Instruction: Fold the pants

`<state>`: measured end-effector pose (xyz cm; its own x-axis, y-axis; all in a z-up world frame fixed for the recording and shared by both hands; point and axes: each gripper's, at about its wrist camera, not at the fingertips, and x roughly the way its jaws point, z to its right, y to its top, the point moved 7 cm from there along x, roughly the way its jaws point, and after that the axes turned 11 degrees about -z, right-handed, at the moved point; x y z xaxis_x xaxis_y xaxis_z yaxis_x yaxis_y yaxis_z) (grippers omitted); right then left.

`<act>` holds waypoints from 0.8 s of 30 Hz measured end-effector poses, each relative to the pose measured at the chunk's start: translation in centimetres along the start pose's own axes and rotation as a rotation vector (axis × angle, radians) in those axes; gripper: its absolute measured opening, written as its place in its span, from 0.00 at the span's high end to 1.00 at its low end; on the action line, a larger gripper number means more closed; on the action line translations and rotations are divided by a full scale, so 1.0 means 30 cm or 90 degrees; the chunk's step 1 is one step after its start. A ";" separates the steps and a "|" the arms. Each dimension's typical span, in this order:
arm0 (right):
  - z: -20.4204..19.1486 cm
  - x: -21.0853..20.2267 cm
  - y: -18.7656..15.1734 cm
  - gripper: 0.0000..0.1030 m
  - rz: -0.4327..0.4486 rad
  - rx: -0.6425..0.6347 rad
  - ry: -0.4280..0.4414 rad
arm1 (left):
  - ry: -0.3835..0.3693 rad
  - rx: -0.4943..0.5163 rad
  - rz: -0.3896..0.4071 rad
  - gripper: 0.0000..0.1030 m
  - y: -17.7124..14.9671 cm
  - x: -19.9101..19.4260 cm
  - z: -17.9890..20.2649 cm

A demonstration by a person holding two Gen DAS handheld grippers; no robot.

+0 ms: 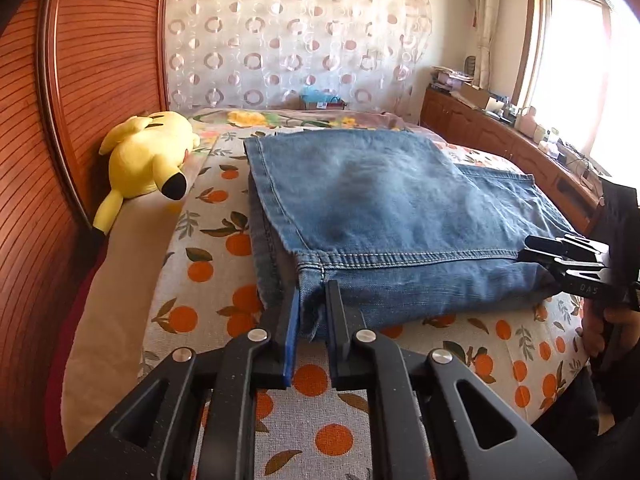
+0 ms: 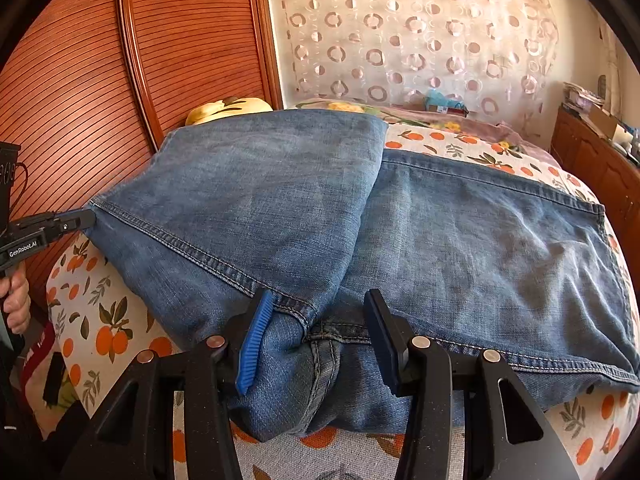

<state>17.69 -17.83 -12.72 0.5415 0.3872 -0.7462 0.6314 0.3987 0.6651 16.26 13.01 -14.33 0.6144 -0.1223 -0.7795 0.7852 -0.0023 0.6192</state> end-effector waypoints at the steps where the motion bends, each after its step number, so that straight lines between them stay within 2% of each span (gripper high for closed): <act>1: 0.000 0.000 0.000 0.52 0.000 0.000 0.000 | 0.004 0.001 0.004 0.86 0.006 -0.011 0.002; 4: 0.002 0.000 0.000 0.52 0.001 0.002 0.001 | 0.015 0.005 0.015 0.80 0.025 -0.038 0.006; 8: 0.002 0.001 0.000 0.52 0.002 0.005 0.002 | 0.005 0.013 0.036 0.54 0.065 -0.065 0.034; 14: 0.003 0.002 0.001 0.52 0.003 0.008 0.003 | -0.012 0.047 0.043 0.32 0.121 -0.037 0.136; 18: 0.002 -0.002 0.001 0.52 0.007 0.010 0.001 | -0.026 0.075 0.044 0.32 0.147 0.013 0.229; 24: 0.013 -0.038 -0.003 0.52 0.028 0.018 -0.025 | -0.048 0.088 0.014 0.32 0.152 0.117 0.331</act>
<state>17.22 -18.64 -11.94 0.5897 0.3707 -0.7175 0.6216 0.3589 0.6963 21.23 2.72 -13.31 0.6200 -0.1976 -0.7593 0.7500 -0.1348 0.6476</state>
